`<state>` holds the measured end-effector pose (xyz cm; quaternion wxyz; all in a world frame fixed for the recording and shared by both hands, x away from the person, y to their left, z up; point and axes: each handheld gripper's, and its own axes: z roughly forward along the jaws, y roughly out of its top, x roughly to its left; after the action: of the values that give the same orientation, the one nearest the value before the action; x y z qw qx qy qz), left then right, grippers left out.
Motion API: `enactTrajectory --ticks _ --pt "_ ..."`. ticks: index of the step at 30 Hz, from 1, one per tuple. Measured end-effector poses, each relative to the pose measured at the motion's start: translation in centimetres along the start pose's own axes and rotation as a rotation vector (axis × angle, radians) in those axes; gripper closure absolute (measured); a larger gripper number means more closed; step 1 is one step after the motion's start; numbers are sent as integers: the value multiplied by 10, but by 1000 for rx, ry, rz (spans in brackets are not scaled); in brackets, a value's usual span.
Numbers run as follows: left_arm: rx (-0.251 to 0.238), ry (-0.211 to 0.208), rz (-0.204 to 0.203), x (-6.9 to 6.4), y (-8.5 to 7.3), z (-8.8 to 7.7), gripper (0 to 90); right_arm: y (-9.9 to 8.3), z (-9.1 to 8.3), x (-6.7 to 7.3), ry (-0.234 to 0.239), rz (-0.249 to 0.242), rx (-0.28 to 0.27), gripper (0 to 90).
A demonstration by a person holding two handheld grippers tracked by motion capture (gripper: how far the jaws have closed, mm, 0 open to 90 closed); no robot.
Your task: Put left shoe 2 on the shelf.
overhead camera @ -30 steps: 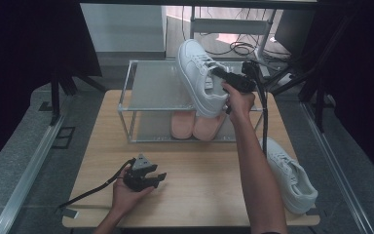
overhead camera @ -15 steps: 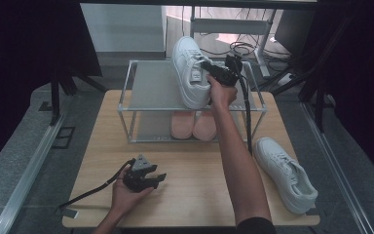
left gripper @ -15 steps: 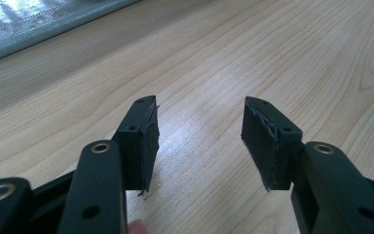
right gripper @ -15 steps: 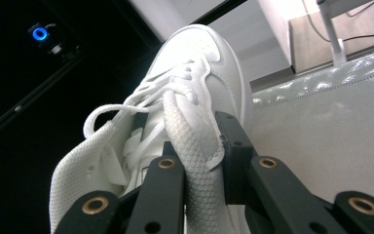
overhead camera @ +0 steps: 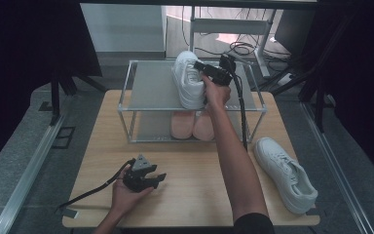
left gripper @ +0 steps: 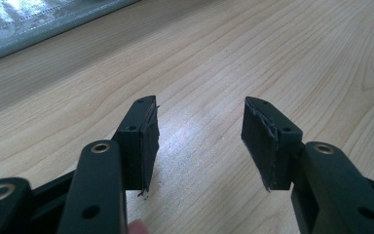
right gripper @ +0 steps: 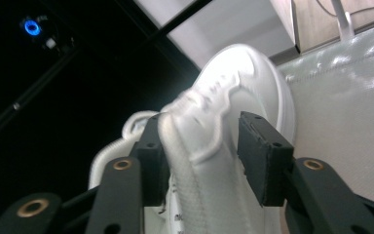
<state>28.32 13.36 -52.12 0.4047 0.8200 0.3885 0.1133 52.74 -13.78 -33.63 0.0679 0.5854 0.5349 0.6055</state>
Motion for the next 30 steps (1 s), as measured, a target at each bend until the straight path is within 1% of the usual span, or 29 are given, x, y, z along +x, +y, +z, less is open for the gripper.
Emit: enactTrajectory --ticks 1,3,5,7,9,14,18,22,25,30 --pt "1 -2 0 0 0 0 486 1 -2 2 1 -24 -7 548" --pt "1 -6 -2 -1 0 1 486 4 -7 6 3 -35 -14 532" --pt "1 -5 0 -1 0 1 486 7 -13 8 10 -60 -27 534" --pt "0 -5 -1 0 0 0 486 11 -21 10 18 -83 -24 535" --pt "-1 -4 -1 0 0 0 486 12 -31 9 37 -100 -27 539" --pt "2 -5 2 1 0 0 486 13 -57 5 77 -123 -31 563" --pt "6 -6 -3 1 0 2 486 10 -80 3 85 -177 -27 582" --pt "10 -2 1 1 0 3 487 4 -99 0 91 -225 -12 592" --pt "15 -1 6 2 1 2 487 -1 -111 -3 92 -262 1 596" --pt "19 -2 12 3 1 3 486 -12 -126 -10 103 -306 29 599"
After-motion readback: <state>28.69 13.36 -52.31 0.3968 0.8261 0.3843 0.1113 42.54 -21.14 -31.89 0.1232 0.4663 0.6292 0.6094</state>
